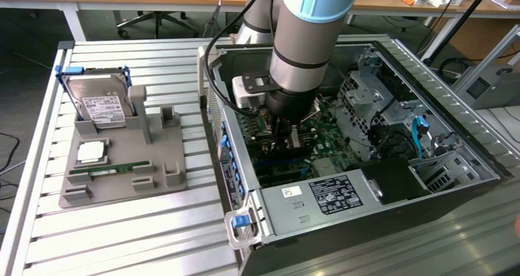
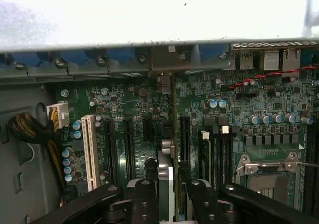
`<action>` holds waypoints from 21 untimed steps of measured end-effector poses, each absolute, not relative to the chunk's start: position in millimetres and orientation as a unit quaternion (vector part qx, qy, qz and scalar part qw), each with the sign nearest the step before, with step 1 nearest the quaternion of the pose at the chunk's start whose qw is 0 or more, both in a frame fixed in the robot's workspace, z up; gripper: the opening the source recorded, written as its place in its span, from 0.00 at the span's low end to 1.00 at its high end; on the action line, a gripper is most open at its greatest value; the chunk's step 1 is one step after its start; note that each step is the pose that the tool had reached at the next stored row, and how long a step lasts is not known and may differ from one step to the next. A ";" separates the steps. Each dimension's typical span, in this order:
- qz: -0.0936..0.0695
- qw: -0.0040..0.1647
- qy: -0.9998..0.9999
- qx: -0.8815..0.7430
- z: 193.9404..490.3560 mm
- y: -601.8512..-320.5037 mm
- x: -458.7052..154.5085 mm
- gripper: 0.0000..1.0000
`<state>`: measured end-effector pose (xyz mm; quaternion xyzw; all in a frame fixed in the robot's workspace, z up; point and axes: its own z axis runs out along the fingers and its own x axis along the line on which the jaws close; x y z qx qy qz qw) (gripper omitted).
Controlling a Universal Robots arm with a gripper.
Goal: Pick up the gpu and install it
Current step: 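Insert the gpu into the slot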
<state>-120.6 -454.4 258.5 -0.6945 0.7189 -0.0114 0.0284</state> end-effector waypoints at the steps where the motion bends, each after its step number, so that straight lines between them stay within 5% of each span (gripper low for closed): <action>1: -0.011 0.028 0.718 -0.695 258.6 -454.4 -120.6 0.27; 21: -0.013 0.026 0.717 -0.697 255.7 -454.3 -120.5 0.27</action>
